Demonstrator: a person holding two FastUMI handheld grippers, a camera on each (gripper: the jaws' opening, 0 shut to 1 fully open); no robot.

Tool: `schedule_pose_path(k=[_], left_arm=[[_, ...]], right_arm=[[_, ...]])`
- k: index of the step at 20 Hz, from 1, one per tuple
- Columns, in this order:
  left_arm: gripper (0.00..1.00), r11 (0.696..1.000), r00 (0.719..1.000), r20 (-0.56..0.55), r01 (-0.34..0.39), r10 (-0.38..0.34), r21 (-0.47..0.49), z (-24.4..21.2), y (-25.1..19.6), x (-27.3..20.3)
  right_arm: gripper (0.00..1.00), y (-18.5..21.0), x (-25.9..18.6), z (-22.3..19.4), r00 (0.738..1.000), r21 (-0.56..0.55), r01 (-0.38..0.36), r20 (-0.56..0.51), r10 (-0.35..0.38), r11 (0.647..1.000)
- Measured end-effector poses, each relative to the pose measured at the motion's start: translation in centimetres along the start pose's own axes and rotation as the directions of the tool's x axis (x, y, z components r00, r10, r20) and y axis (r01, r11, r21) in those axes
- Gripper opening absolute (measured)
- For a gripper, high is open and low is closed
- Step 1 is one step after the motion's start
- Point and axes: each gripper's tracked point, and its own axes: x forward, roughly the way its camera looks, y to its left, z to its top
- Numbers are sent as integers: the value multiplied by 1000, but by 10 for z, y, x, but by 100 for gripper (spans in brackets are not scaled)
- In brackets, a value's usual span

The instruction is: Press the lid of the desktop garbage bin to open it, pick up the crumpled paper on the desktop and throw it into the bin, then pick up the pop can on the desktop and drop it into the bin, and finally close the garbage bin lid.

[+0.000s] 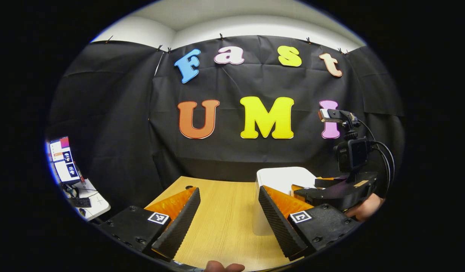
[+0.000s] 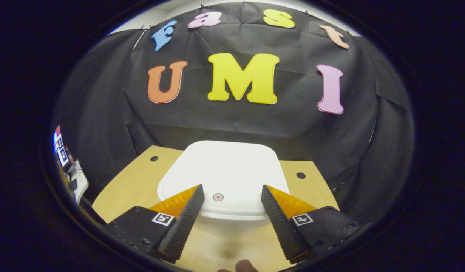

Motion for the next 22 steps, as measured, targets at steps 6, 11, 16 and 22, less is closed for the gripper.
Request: schedule_pose_path(k=[6,11,16,22], left_arm=[[100,1000,1000,-1,15,-15,-4,1,-10,5],[100,1000,999,25,21,-21,-14,12,-13,12],[100,999,998,36,47,-47,1,20,-26,19],[100,996,995,61,78,-80,36,31,-41,34]], right_arm=[[98,-1,0,-6,999,-7,-31,34,31,1000],[95,-2,-3,5,997,-3,-36,65,36,999],[94,-8,-19,23,988,-17,-32,153,34,999],[94,-55,-49,38,971,20,17,238,-21,1000]])
